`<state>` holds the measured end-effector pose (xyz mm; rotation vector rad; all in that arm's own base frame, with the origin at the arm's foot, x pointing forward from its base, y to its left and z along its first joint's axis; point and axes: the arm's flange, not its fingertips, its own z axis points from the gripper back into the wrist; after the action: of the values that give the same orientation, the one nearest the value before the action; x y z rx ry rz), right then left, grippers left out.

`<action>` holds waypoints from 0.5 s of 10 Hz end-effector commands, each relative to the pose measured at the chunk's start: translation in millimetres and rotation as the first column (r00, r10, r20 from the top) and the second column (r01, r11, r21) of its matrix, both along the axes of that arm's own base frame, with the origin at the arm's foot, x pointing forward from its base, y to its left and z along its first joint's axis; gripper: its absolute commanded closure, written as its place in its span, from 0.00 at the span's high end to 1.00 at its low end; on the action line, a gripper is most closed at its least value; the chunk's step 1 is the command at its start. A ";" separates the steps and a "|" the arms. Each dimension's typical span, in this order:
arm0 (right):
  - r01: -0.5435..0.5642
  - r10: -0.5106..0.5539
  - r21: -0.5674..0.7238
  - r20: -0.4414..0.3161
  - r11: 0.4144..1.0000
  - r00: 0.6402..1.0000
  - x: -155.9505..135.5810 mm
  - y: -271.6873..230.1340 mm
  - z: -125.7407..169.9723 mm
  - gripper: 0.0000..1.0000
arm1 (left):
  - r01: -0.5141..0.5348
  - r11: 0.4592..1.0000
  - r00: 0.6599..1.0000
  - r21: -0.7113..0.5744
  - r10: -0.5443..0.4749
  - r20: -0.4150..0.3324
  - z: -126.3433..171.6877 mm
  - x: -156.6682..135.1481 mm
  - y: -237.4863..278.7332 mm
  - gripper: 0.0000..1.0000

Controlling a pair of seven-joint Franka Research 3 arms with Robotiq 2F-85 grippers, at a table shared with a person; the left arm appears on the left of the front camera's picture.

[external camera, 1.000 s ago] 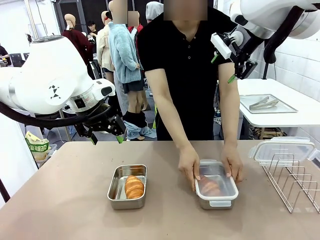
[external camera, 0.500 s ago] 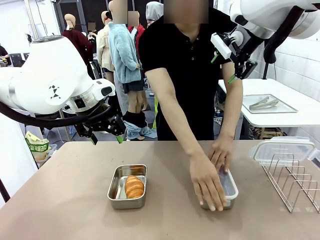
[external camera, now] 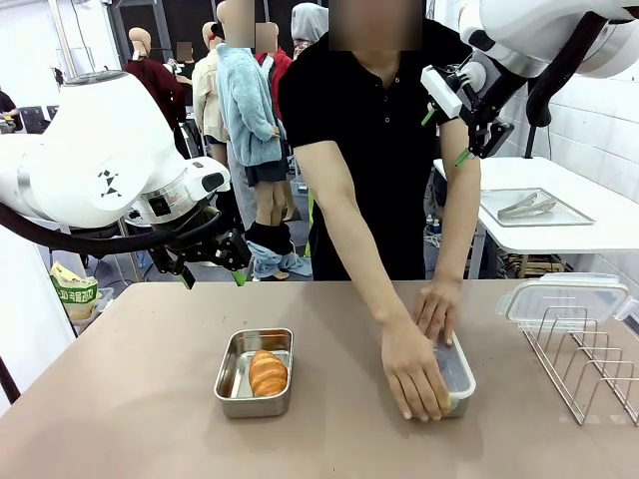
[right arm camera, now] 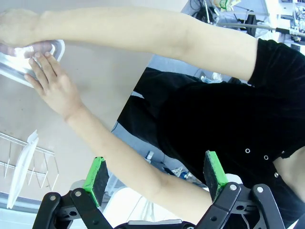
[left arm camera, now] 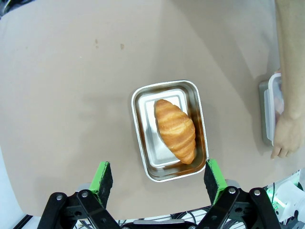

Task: Place the bread in airtight containers.
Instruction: Pick up one Airtight Container lid and hand it to the human.

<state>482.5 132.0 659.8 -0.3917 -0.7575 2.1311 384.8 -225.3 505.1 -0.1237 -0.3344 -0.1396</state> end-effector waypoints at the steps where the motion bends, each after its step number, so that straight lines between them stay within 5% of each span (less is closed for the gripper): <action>1: 0.021 -0.023 -0.025 -0.079 0.999 0.997 -9.4 -7.1 0.7 1.00 | -0.003 1.000 1.000 0.006 0.003 0.005 0.9 0.7 0.9 1.00; 5: 0.224 -0.241 -0.095 -0.231 0.970 0.943 -63.1 -88.5 -18.2 1.00 | -0.003 1.000 1.000 0.006 0.003 0.005 0.9 0.7 0.9 1.00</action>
<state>433.4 53.8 654.4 -0.2572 -0.5243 2.0028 384.8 -225.2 505.2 -0.1236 -0.3346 -0.1393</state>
